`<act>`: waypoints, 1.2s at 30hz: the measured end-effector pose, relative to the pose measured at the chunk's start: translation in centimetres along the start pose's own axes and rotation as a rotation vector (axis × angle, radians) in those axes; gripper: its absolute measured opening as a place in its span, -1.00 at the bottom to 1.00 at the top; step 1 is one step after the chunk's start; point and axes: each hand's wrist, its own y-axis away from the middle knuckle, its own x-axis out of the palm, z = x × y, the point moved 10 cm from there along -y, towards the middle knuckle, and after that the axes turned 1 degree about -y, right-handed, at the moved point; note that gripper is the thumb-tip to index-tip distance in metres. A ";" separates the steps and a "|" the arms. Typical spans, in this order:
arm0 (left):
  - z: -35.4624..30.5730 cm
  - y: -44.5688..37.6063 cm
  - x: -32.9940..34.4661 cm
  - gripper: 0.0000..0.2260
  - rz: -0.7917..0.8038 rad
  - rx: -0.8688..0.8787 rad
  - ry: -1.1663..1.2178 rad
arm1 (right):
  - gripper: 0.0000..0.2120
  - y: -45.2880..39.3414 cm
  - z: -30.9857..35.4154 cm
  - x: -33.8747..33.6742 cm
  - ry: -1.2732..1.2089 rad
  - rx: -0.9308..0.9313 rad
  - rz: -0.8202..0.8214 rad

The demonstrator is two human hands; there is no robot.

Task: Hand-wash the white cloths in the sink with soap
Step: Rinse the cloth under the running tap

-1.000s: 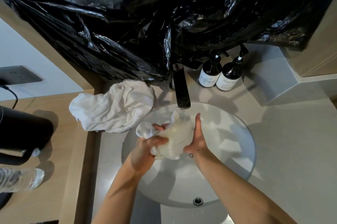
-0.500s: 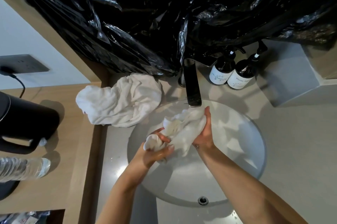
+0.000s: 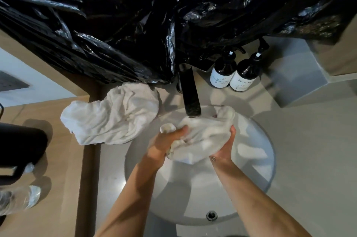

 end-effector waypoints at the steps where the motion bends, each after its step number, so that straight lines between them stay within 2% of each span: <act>1: -0.4 -0.1 0.3 -0.45 -0.005 0.018 0.018 | -0.48 0.2 -0.2 -0.2 -0.074 0.043 0.024; 3: -0.8 -0.6 0.9 -0.64 -0.035 0.064 0.151 | -0.55 0.8 0.0 -0.4 -0.258 0.130 0.099; 5: -1.3 -0.5 1.4 -0.84 -0.114 0.085 0.292 | -0.50 1.4 0.3 -1.3 -0.392 0.201 0.110; 9: -0.8 -0.6 1.3 -0.91 -0.208 0.085 0.427 | -0.50 3.1 0.5 -3.2 -0.269 0.334 0.106; 14: -2.4 -0.3 -0.3 -0.77 -0.251 0.192 0.352 | -0.42 4.8 0.9 -3.7 -0.247 0.377 0.110; 17: -0.1 -0.6 -0.4 -0.53 -0.230 0.018 0.473 | -0.38 5.4 1.0 -2.8 -0.170 0.383 0.085; 19: 1.2 -0.1 -0.6 -0.49 -0.252 -0.073 0.569 | -0.41 5.5 1.4 -1.8 -0.162 0.367 0.123; 21: 2.0 0.2 -1.0 -0.44 -0.280 -0.076 0.590 | -0.42 5.2 1.7 -0.8 -0.192 0.366 0.163; 23: 2.2 0.5 -1.0 -0.38 -0.256 -0.010 0.523 | -0.46 5.0 1.9 0.2 -0.187 0.364 0.204; 24: 2.2 0.4 -1.2 -0.41 -0.236 0.047 0.459 | -0.49 5.1 1.9 0.8 -0.178 0.369 0.211; 26: 1.5 1.0 -0.6 -0.58 -0.132 0.133 0.320 | -0.55 5.2 2.0 2.2 -0.183 0.385 0.228; 29: 1.6 1.4 0.4 -0.60 0.009 0.137 0.126 | -0.59 5.3 1.1 4.5 -0.156 0.429 0.261; 33: 0.8 2.1 -1.3 -0.59 -0.128 0.171 -0.112 | -0.55 6.0 0.8 7.3 -0.115 0.415 0.325; 36: -0.7 3.2 -3.1 -0.68 -0.298 0.282 -0.160 | -0.53 6.8 1.3 8.3 -0.124 0.411 0.367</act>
